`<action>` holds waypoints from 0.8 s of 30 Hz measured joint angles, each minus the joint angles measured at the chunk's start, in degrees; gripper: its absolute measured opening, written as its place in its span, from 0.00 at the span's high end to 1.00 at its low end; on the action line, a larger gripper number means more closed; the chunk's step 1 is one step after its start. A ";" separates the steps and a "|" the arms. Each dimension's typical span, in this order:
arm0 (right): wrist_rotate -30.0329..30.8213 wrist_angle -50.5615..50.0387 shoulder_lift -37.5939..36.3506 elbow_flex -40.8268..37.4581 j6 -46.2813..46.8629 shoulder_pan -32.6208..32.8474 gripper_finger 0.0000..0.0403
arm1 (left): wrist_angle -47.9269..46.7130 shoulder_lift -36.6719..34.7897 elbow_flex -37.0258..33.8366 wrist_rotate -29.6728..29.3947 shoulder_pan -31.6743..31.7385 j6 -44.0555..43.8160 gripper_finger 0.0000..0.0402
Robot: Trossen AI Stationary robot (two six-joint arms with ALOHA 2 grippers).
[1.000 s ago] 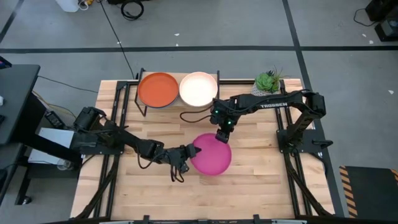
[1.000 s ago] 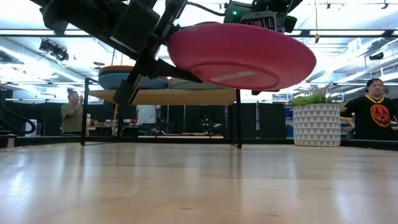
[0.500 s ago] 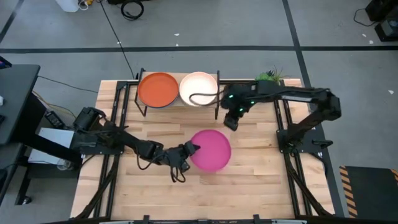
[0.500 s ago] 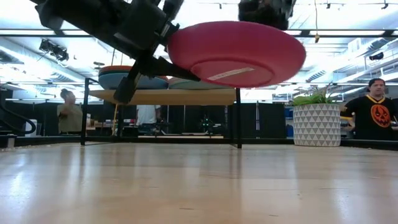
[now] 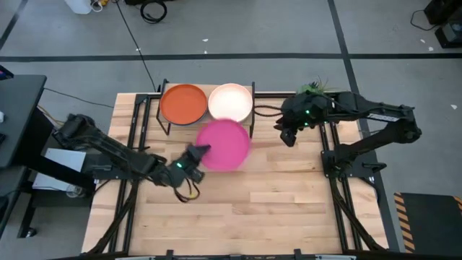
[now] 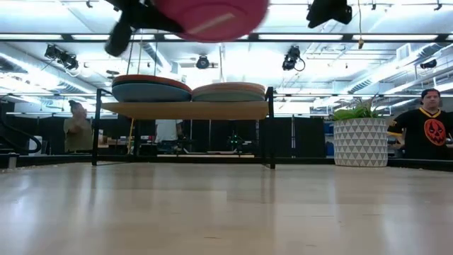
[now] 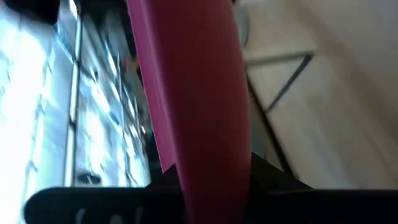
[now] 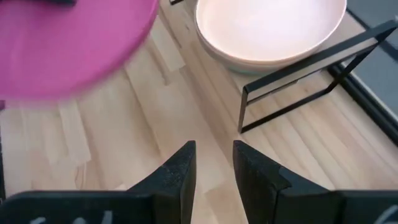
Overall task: Place and stack plates onto a shelf
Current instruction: Stack the pink plate on top of the orange plate on the shelf
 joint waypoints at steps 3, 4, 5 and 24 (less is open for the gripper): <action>1.86 0.41 -0.11 -0.27 0.17 2.33 0.72 | -9.80 -6.60 0.00 -1.39 1.90 -8.99 0.85; 2.18 0.93 -0.11 -0.75 0.17 2.96 0.72 | -13.61 -8.75 0.00 -1.46 2.79 -12.35 0.85; 2.39 1.40 -0.11 -1.39 0.17 3.44 0.72 | -17.50 -10.80 0.00 -1.49 3.76 -15.36 0.85; 1.96 7.57 1.31 -7.65 0.13 4.39 0.72 | -45.55 -21.59 1.22 15.28 32.21 -29.94 0.85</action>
